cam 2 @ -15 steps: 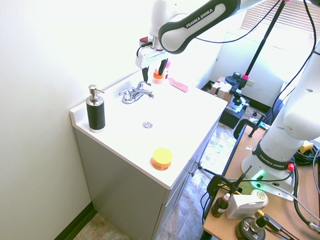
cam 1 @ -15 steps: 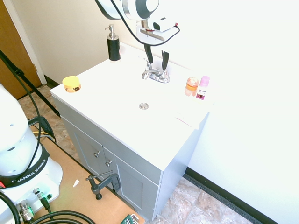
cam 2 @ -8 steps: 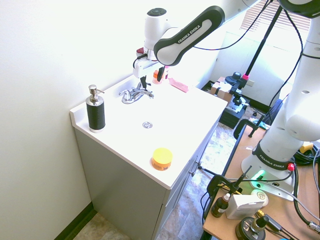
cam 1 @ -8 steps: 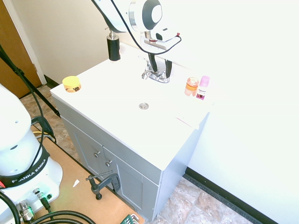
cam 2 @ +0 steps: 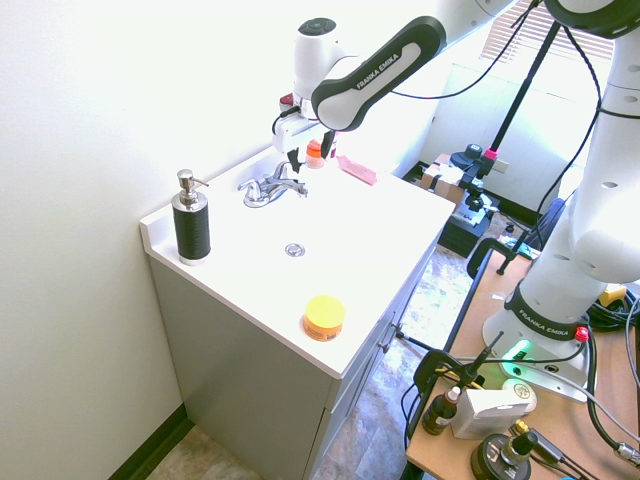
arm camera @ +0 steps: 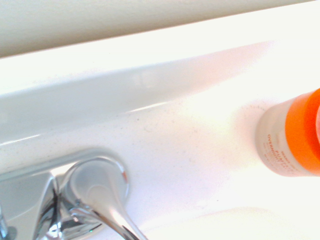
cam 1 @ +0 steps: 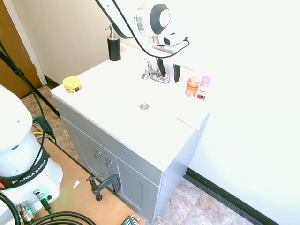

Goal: Turn off the cold water

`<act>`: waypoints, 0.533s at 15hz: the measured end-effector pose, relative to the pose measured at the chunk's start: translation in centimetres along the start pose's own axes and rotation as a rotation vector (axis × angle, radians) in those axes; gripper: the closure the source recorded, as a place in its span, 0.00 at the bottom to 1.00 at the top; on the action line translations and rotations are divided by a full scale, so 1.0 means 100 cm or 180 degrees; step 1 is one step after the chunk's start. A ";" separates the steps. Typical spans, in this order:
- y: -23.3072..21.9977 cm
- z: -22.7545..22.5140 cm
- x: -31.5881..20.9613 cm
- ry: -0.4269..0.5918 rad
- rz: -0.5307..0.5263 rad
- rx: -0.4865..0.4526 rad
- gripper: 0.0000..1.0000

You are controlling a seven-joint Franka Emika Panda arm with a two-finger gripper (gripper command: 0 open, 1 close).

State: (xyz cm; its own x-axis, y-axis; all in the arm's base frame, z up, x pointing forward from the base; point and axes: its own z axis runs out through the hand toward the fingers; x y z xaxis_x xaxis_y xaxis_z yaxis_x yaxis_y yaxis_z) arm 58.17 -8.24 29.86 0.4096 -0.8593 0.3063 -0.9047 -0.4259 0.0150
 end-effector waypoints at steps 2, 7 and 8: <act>0.001 0.002 0.010 0.0051 0.0032 -0.0001 0.00; -0.010 0.008 0.024 0.0118 0.0065 -0.0006 0.00; -0.010 0.006 0.024 0.0098 0.0077 0.0002 0.00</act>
State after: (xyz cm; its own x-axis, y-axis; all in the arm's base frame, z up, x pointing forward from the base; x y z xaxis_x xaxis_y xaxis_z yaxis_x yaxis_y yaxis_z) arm 60.15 -10.04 30.04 0.3838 -0.8602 0.3356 -0.9142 -0.4053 0.0068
